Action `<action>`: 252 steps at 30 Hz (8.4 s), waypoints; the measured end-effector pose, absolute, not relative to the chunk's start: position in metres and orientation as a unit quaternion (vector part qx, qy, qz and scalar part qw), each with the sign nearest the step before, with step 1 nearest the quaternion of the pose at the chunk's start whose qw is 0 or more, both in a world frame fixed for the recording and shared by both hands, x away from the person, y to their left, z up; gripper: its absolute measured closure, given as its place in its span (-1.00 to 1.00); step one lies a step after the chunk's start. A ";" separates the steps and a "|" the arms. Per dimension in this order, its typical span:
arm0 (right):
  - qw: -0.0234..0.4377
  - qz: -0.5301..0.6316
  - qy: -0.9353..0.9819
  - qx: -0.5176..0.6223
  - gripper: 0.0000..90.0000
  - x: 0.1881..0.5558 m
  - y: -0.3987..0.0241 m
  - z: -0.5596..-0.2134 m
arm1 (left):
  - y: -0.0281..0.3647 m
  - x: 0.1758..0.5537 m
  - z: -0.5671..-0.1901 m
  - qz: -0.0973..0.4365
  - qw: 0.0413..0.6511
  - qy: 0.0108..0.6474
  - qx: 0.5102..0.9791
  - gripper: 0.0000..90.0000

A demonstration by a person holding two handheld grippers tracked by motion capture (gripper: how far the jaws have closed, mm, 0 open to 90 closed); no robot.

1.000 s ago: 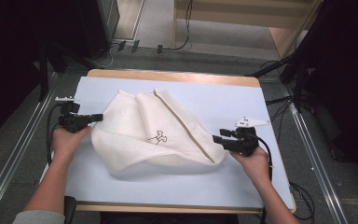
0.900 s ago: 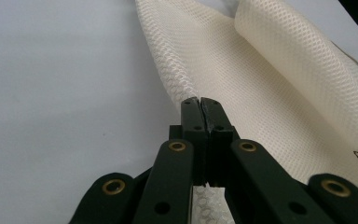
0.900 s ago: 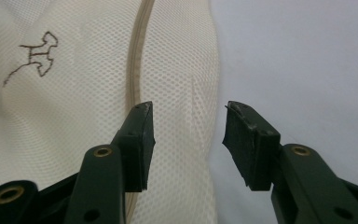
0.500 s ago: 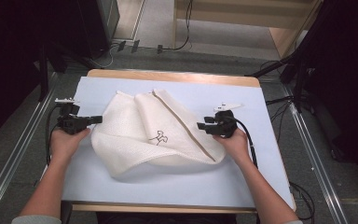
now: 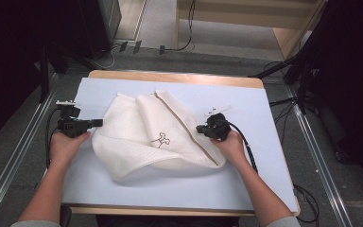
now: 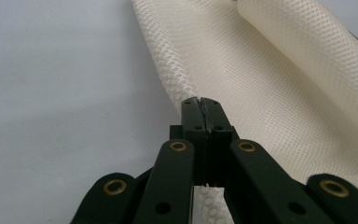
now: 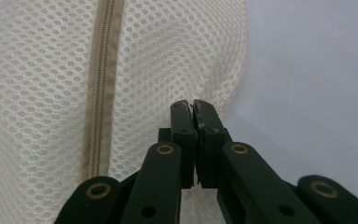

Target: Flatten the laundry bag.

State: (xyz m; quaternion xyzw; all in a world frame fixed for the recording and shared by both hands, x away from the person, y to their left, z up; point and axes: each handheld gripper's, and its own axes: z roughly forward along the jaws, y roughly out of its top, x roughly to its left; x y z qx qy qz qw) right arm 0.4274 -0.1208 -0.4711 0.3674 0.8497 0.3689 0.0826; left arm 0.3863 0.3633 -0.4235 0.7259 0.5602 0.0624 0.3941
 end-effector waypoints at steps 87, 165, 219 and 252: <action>0.134 0.375 0.778 0.486 0.05 0.438 -0.222 -0.479 | 0.348 0.340 -0.447 0.079 0.338 0.574 0.742 -0.03; 0.112 0.412 0.816 0.389 0.34 0.400 -0.180 -0.451 | 0.341 0.365 -0.403 0.114 0.384 0.563 0.723 0.11; 0.123 0.367 0.786 0.483 0.91 0.440 -0.223 -0.475 | 0.299 0.378 -0.446 0.071 0.353 0.556 0.749 0.06; 0.125 0.364 0.785 0.485 0.91 0.434 -0.220 -0.476 | 0.276 0.377 -0.452 0.044 0.354 0.546 0.758 1.00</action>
